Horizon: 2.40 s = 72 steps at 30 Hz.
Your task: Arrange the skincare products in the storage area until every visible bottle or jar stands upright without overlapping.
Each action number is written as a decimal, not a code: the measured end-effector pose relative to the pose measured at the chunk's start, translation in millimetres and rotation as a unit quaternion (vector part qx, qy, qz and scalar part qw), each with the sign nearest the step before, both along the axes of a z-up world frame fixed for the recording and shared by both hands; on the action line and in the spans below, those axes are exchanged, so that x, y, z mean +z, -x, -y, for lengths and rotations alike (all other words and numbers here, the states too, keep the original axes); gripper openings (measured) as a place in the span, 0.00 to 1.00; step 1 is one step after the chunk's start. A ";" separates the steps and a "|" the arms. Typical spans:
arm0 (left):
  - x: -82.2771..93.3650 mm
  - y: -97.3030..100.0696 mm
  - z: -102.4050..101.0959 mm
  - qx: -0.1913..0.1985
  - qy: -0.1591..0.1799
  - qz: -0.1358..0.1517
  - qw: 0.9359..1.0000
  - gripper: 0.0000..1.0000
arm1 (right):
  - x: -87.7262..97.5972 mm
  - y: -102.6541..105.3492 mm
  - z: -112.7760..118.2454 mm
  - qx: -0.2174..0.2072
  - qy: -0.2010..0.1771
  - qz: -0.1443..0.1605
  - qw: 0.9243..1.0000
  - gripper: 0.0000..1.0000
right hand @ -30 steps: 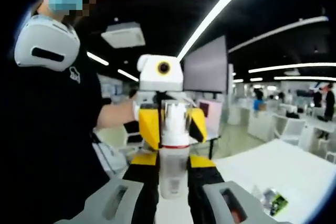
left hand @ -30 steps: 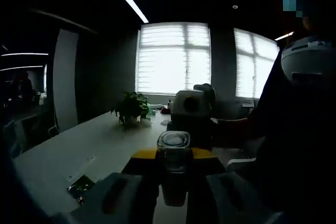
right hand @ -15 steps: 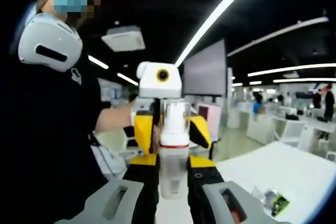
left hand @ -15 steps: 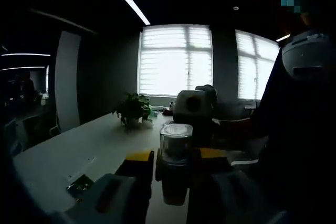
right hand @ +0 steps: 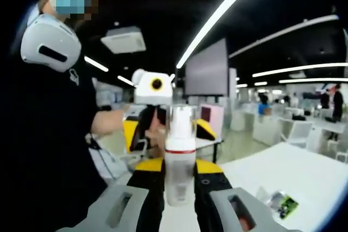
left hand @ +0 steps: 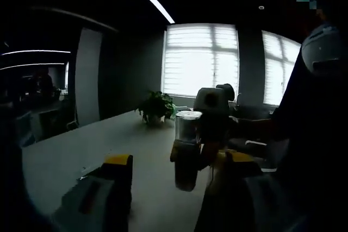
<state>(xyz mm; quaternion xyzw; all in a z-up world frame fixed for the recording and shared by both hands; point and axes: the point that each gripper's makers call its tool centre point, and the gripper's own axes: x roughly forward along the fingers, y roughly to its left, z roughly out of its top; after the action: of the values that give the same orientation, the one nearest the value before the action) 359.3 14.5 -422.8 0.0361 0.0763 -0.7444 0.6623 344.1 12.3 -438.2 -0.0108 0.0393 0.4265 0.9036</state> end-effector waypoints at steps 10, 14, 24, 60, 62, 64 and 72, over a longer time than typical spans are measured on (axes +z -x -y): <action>-18.2 -11.0 -14.7 0.039 -0.020 -0.007 0.999 0.88 | 0.4 -2.5 5.0 -0.003 -0.007 -0.002 1.000 0.12; -23.7 -13.6 -19.6 0.057 -0.023 -0.009 0.998 0.99 | 1.3 -3.6 5.4 -0.006 -0.009 -0.001 1.000 0.12; -28.5 -14.3 -28.7 0.075 -0.027 -0.014 0.997 0.99 | -0.2 -10.0 6.5 -0.012 -0.014 0.008 1.000 0.12; -93.5 -43.4 -83.6 0.186 -0.067 -0.064 0.978 0.99 | -96.0 -55.1 45.6 -0.066 -0.017 -0.008 0.998 0.12; -96.0 -44.5 -84.2 0.190 -0.065 -0.066 0.977 0.99 | -104.1 -57.5 48.2 -0.067 -0.018 -0.007 0.998 0.12; -100.4 -45.9 -85.2 0.195 -0.064 -0.075 0.976 0.99 | -110.0 -60.6 51.2 -0.069 -0.025 -0.003 0.997 0.12; -122.1 -60.2 -95.7 0.220 -0.064 -0.098 0.968 0.96 | -134.9 -71.0 57.4 -0.065 -0.008 0.004 0.998 0.13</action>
<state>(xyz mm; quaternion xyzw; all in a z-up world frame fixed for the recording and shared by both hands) 419.5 110.1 -544.9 -0.0125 0.1939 -0.5738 0.7956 415.1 -45.1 -573.1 -0.0029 0.0328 0.3670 0.9297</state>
